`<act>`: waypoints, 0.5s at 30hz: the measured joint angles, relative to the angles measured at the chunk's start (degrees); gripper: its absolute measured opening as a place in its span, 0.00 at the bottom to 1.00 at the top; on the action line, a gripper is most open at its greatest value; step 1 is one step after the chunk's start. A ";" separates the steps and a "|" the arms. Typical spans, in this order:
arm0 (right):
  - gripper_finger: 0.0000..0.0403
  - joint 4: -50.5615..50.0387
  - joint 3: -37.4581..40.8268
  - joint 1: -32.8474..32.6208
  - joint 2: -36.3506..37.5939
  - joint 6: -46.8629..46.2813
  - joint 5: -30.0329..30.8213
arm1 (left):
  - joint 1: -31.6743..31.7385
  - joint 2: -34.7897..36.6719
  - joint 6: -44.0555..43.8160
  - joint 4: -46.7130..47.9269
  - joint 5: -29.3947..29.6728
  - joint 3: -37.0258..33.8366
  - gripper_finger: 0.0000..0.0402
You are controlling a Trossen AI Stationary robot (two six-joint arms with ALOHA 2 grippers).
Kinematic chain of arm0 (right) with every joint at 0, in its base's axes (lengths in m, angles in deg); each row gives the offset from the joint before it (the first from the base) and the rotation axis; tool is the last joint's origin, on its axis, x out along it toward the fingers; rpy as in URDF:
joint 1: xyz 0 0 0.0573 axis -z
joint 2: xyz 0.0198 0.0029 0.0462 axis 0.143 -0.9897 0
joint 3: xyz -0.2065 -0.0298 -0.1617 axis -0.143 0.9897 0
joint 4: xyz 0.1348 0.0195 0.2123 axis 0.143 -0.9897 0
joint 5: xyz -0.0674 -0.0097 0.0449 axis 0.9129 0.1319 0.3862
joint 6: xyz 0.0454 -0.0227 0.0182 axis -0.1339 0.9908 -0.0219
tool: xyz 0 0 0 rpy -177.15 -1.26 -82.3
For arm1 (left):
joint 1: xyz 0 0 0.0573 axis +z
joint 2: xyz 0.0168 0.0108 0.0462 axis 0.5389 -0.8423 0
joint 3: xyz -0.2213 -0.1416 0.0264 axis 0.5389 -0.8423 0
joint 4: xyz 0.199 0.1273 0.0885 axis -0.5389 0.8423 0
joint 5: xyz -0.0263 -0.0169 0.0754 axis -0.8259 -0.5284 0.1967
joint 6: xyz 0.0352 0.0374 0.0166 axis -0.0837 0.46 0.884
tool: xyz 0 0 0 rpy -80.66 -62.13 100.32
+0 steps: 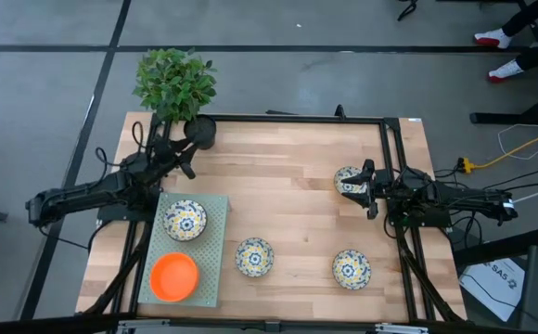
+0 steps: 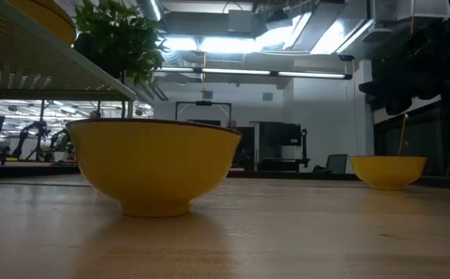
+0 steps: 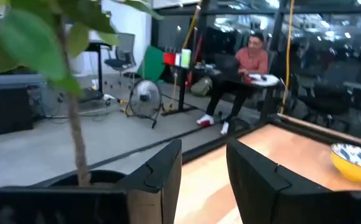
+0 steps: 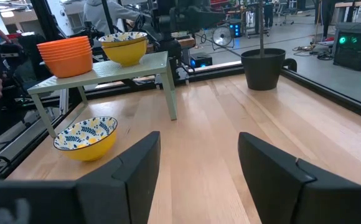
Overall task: Pick & Place Mini bowls
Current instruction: Stack the patterned bowl on top of the patterned bowl on the shelf
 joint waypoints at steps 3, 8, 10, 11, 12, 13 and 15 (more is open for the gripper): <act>0.53 0.00 0.00 0.01 0.01 0.00 0.00 | 0.06 2.39 0.04 -1.82 2.50 -2.20 0.30; 0.53 0.00 0.00 0.01 0.02 0.00 0.00 | 2.38 6.19 -0.05 -1.85 2.73 -4.62 0.29; 0.53 0.00 0.00 0.00 0.01 0.00 0.00 | 3.86 7.44 -0.22 -0.14 0.41 -4.62 0.29; 0.53 0.00 0.00 0.00 0.01 0.00 0.00 | 4.67 7.87 -0.14 0.78 -1.10 -4.62 0.29; 0.53 0.00 0.00 0.02 0.02 0.00 0.00 | 5.47 8.32 0.25 1.89 -2.72 -4.62 0.29; 0.53 0.00 0.00 0.00 0.00 0.00 0.00 | 6.24 8.73 0.59 2.64 -4.32 -4.62 0.29; 0.53 0.00 0.00 0.02 0.02 0.00 0.00 | 7.73 9.36 0.63 4.60 -6.39 -4.62 0.29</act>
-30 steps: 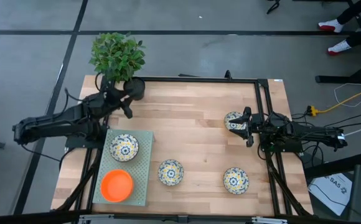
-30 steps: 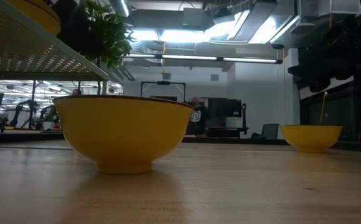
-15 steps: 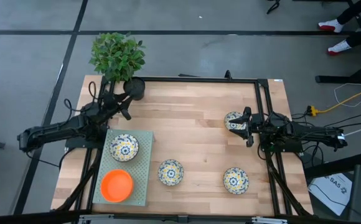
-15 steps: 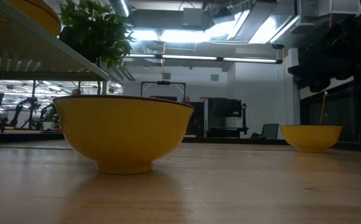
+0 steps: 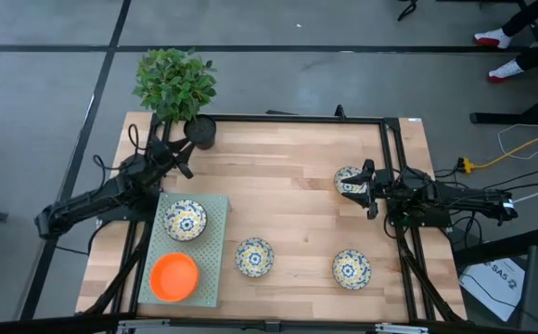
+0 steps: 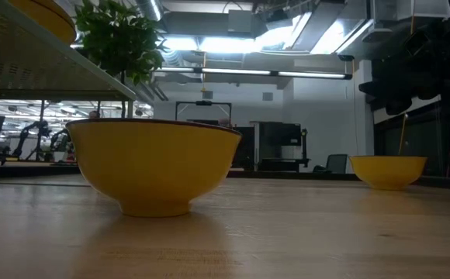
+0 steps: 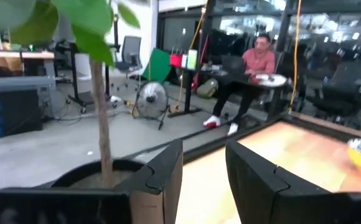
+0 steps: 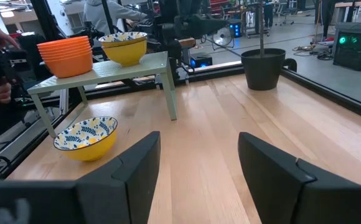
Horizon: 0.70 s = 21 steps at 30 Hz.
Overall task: Pick & Place Mini bowls
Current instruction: Stack the patterned bowl on top of the patterned bowl on the shelf
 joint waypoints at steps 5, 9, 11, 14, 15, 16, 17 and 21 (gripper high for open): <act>0.53 0.00 0.00 -0.02 -0.02 0.00 0.00 | 2.67 0.40 0.02 1.97 -3.13 0.02 0.28; 0.53 0.00 0.00 -0.01 -0.02 0.00 0.00 | 3.56 -0.82 -0.01 2.65 -8.32 0.02 0.28; 0.53 0.00 0.00 -0.01 -0.01 0.00 0.00 | 3.73 -2.14 -0.17 3.40 -12.28 0.02 0.28; 0.53 0.00 0.00 0.00 0.00 0.00 0.00 | 3.71 -4.74 -0.02 4.31 -17.23 0.02 0.28; 0.53 0.00 0.00 -0.01 -0.01 0.00 0.00 | 3.71 -5.66 -0.01 4.41 -18.22 0.02 0.28; 0.53 0.00 0.00 -0.01 -0.02 0.00 0.00 | 3.71 -6.59 0.00 4.51 -18.63 0.04 0.29; 0.53 0.00 0.00 -0.02 0.00 0.00 0.00 | 3.71 -7.32 0.00 4.54 -18.69 0.04 0.29; 0.53 0.00 0.00 0.00 -0.02 0.00 0.00 | 3.71 -8.30 -0.57 4.53 -18.69 0.04 0.29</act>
